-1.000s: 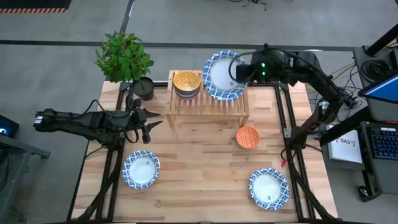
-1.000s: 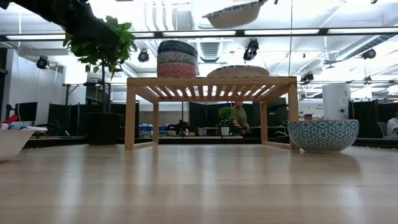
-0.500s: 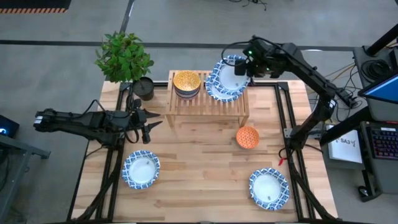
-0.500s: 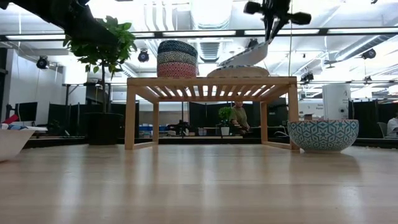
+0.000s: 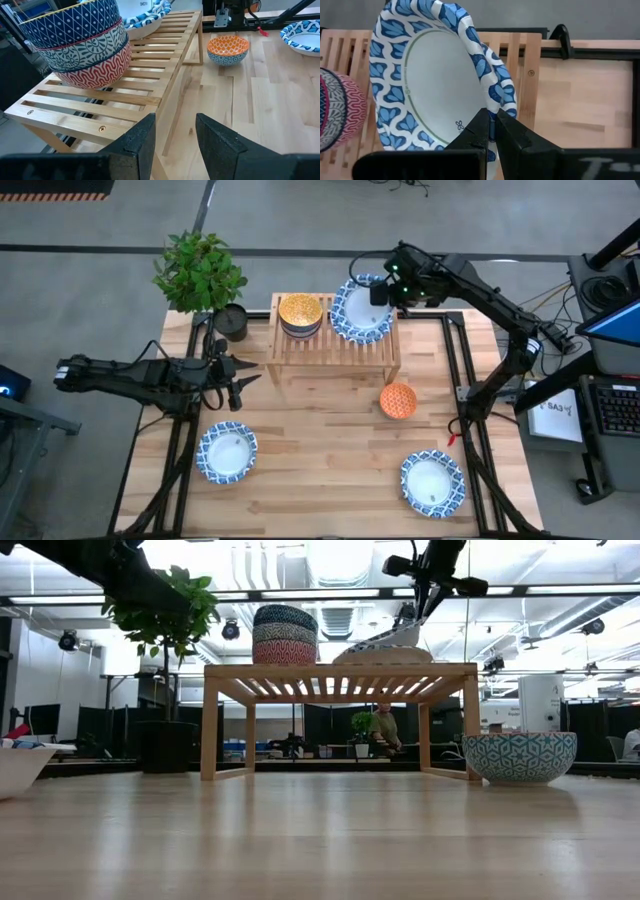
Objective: Place and stack bowls onto a shelf
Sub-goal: Stack the white patterned bowl on top of the other white patterned bowl on the shelf
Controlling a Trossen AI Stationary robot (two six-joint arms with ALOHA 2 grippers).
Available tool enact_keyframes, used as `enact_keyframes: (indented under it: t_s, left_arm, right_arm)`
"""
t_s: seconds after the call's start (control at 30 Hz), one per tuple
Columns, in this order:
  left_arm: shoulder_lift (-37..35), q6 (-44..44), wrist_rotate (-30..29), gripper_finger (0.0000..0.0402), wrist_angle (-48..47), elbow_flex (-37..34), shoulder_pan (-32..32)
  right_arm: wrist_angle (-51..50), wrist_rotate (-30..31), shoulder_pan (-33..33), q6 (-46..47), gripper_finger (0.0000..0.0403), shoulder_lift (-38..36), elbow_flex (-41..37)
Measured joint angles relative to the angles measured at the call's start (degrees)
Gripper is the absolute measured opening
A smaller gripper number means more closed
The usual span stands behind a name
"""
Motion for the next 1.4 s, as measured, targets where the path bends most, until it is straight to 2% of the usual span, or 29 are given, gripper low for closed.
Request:
enact_keyframes:
  t_s: [0.17,0.5,0.73,1.07,1.4]
  left_arm:
    - [0.0,0.0,0.0,0.0123,0.0,0.0,0.0]
    - [0.0,0.3,0.0,0.0123,0.0,0.0,0.0]
    - [0.0,0.4,0.0,0.0123,0.0,0.0,0.0]
    - [0.0,0.4,0.0,0.0123,0.0,0.0,0.0]
    - [0.0,0.4,0.0,0.0123,0.0,0.0,0.0]
  right_arm:
    - [0.0,-0.1,0.0,-2.4,0.0013,0.0,0.0]
    - [0.0,-0.1,0.0,-0.7,0.0016,0.0,0.0]
    - [0.1,-0.9,0.1,-1.3,0.0065,0.0,0.0]
    - [1.5,-1.0,0.2,0.1,0.0107,0.0,0.0]
    - [2.7,1.6,0.2,0.5,0.0173,0.0,0.0]
